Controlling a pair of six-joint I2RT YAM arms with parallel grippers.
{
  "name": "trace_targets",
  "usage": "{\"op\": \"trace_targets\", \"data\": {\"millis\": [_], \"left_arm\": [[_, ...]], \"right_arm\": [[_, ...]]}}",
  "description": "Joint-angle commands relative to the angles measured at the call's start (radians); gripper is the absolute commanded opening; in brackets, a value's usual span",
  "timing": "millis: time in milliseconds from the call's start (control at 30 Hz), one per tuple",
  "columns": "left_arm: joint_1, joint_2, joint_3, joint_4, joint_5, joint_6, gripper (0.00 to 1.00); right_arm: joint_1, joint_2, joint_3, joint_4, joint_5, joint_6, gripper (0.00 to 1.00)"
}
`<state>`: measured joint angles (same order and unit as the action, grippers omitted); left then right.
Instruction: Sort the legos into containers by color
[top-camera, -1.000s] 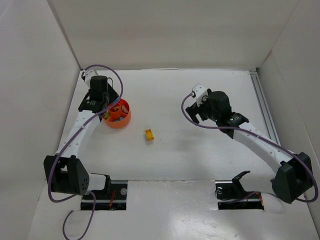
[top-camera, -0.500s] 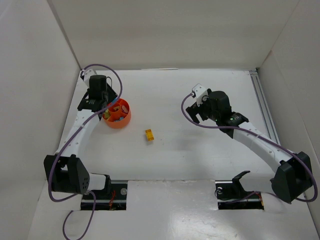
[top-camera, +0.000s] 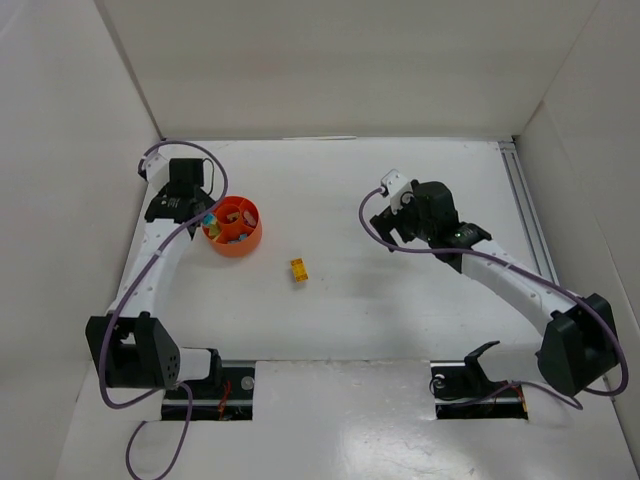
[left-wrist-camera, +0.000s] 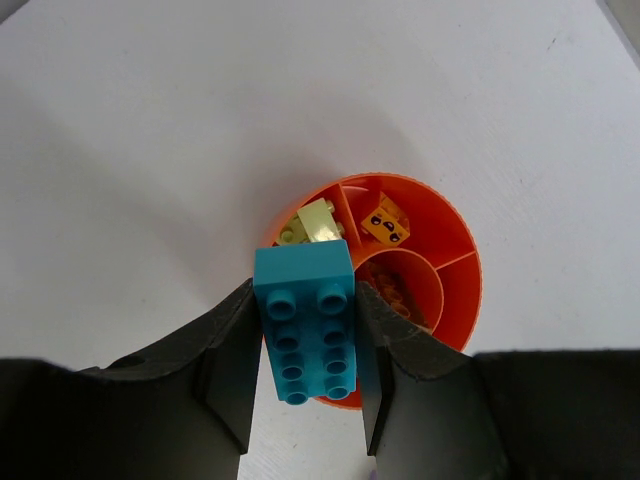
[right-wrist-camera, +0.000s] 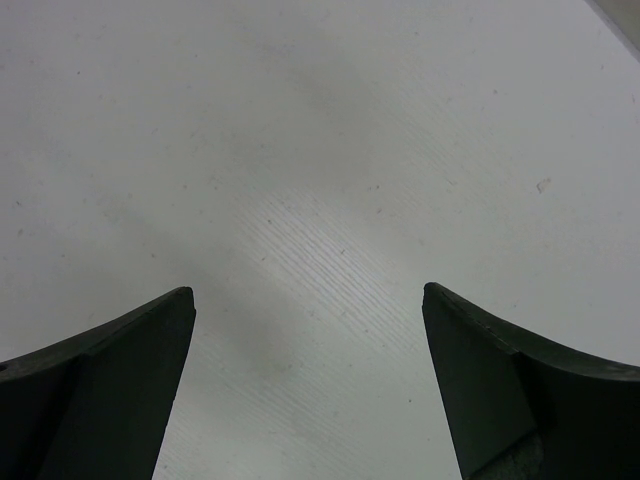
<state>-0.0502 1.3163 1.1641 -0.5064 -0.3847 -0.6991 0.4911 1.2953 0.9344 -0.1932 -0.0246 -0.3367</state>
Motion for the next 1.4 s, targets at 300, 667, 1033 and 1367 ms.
{"op": "trace_targets", "data": {"millis": [300, 667, 1033, 1367], "left_arm": [[0.001, -0.137, -0.044, -0.073, 0.021, -0.034, 0.00], [-0.072, -0.213, -0.102, 0.089, 0.207, 0.105, 0.00], [-0.327, -0.184, -0.121, 0.049, 0.152, 0.070, 0.00], [-0.375, -0.183, -0.119, 0.019, 0.151, 0.020, 0.00]], "right_arm": [[-0.006, -0.007, 0.009, 0.040, -0.028, 0.007, 1.00], [-0.006, -0.036, -0.009, 0.040, -0.037, 0.016, 1.00], [-0.006, -0.090, -0.060, 0.040, -0.028, 0.034, 1.00], [-0.006, -0.119, -0.088, 0.040, -0.028, 0.044, 1.00]]}}
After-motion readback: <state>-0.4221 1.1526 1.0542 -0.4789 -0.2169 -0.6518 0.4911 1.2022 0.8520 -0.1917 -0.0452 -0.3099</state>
